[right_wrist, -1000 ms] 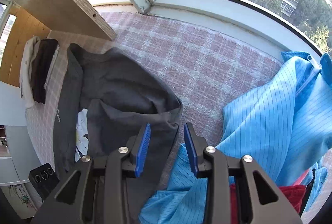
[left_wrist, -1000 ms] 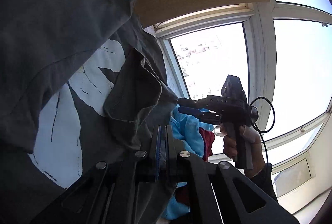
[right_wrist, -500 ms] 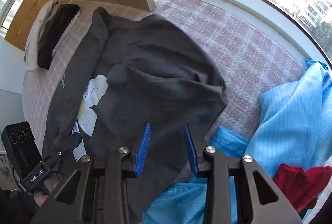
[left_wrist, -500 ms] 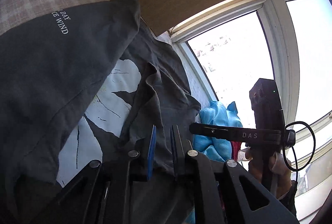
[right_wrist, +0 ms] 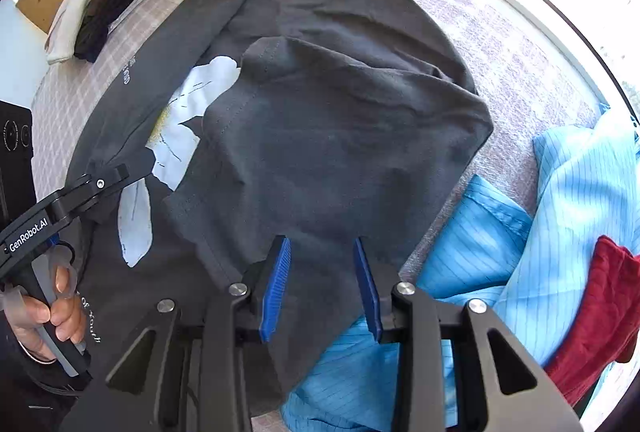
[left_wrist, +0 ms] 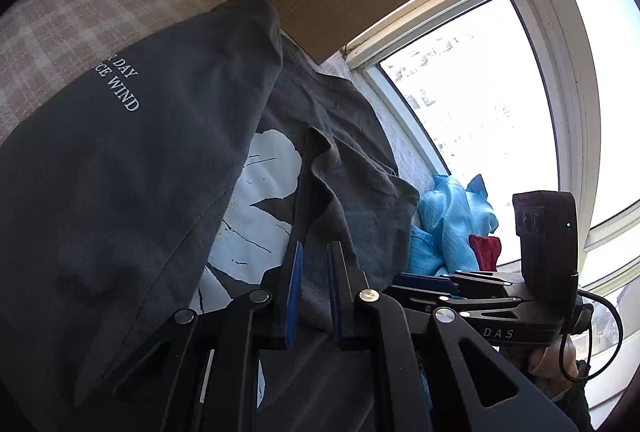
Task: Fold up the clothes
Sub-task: 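Spread the dark grey daisy sweatshirt flat on the bed with both grippers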
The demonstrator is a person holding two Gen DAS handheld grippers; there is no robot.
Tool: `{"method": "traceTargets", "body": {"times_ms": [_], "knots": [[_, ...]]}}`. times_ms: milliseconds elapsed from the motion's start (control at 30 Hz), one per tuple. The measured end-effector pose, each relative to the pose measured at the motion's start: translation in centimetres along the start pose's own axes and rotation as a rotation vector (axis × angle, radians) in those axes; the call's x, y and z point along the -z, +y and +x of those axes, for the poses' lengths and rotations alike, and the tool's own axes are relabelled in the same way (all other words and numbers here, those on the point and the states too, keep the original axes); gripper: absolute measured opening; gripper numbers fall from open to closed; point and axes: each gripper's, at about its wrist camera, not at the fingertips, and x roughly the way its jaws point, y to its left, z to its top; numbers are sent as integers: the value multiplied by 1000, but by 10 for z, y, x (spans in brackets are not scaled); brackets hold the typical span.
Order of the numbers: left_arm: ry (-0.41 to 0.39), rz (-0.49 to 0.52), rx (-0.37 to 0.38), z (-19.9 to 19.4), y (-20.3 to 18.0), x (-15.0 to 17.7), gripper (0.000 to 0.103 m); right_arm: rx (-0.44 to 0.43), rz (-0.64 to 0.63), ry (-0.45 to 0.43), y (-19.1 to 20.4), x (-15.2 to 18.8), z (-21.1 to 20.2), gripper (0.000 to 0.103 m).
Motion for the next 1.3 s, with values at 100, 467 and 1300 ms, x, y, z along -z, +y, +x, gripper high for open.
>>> {"method": "traceTargets", "body": {"times_ms": [100, 467, 1300], "knots": [[30, 4, 29, -1, -4, -2, 10, -211, 109, -4, -7, 0, 3, 10], [286, 288, -111, 39, -33, 11, 8, -318, 128, 56, -6, 0, 13, 7], [232, 376, -171, 66, -50, 1, 0, -157, 40, -126, -36, -87, 4, 3]]}}
